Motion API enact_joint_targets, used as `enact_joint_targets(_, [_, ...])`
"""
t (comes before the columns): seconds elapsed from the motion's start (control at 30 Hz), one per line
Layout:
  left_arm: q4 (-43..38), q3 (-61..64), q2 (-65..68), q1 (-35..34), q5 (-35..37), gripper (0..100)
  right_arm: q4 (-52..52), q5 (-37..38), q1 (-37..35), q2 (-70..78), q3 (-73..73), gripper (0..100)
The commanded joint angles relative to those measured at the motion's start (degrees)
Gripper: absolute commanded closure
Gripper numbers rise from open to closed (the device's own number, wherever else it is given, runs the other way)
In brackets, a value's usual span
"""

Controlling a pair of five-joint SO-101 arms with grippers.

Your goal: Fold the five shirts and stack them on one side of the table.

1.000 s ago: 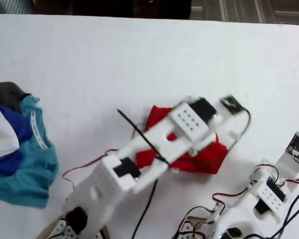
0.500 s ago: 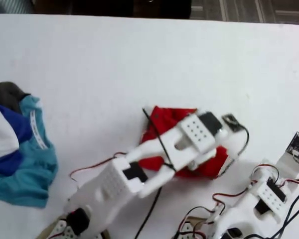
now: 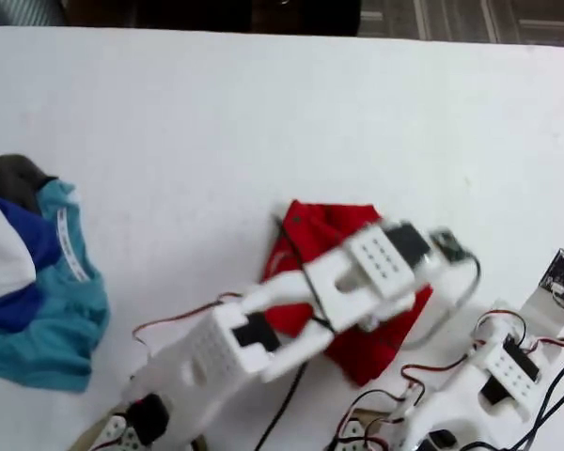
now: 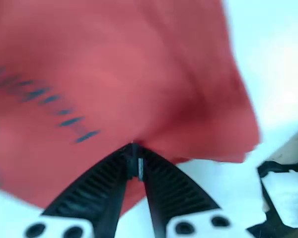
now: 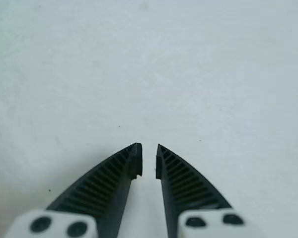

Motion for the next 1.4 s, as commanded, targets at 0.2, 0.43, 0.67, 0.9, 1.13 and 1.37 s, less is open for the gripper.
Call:
enact_joint_targets(0.2, [-6.4,-0.3,-2.5,-17.9,-3.2,97,-0.9,0.4,-0.5,-1.4,-1.4,94.0])
enact_joint_targets(0.43, [-13.2,-0.8,3.3,-25.1,-3.5,97,-0.3,0.5,-1.3,-1.5,-1.4,93.8])
enact_joint_targets(0.67, [-15.1,-0.8,3.7,-32.5,-3.5,97,23.4,4.6,-15.0,-1.5,-16.7,86.2])
enact_joint_targets(0.9, [-14.2,-1.5,1.1,-34.5,-3.2,97,43.6,4.1,-31.8,-1.4,-37.1,85.4])
enact_joint_targets(1.13, [-9.0,-2.1,-5.0,-34.5,-3.4,97,50.2,6.4,-40.7,2.4,-39.6,83.5])
enact_joint_targets(1.37, [-4.3,-1.6,-8.5,-40.2,-3.3,97,51.1,15.8,-39.7,14.2,-43.3,69.4])
